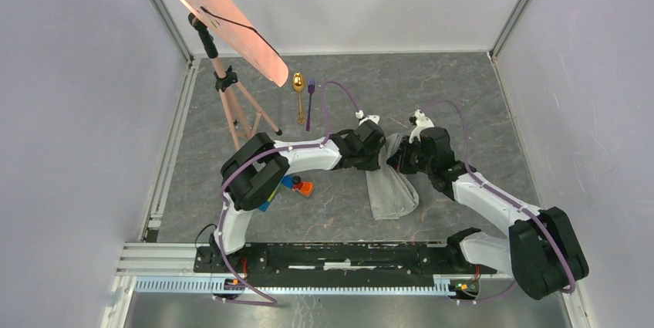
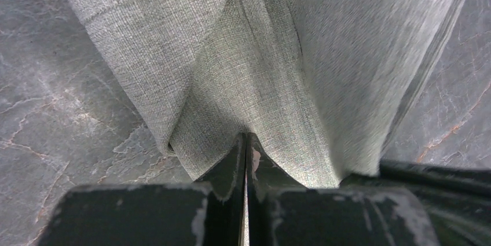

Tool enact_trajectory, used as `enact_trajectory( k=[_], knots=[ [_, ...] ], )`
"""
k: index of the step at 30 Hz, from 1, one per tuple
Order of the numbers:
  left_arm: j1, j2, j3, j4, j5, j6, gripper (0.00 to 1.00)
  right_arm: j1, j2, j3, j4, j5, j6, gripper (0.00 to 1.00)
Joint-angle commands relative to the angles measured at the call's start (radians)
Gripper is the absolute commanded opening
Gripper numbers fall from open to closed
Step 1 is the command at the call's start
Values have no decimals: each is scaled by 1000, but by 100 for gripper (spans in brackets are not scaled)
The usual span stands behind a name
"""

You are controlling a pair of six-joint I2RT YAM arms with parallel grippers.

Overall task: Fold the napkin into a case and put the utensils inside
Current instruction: Fold the 2/3-rectangle-folded napkin at the center of the board.

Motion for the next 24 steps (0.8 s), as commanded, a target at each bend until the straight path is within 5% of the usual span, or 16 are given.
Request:
enact_trajectory(
  k=[1, 12, 19, 24],
  knots=[
    [1, 14, -28, 26, 18, 55, 2, 21, 6, -84, 235, -57, 243, 0],
    [7, -72, -58, 20, 33, 63, 3, 24, 65, -321, 667, -71, 592, 0],
    [27, -233, -118, -25, 58, 61, 38, 24, 68, -311, 635, -51, 576, 0],
    [85, -264, -192, -4, 112, 44, 44, 25, 62, -297, 598, -49, 560, 0]
  ],
)
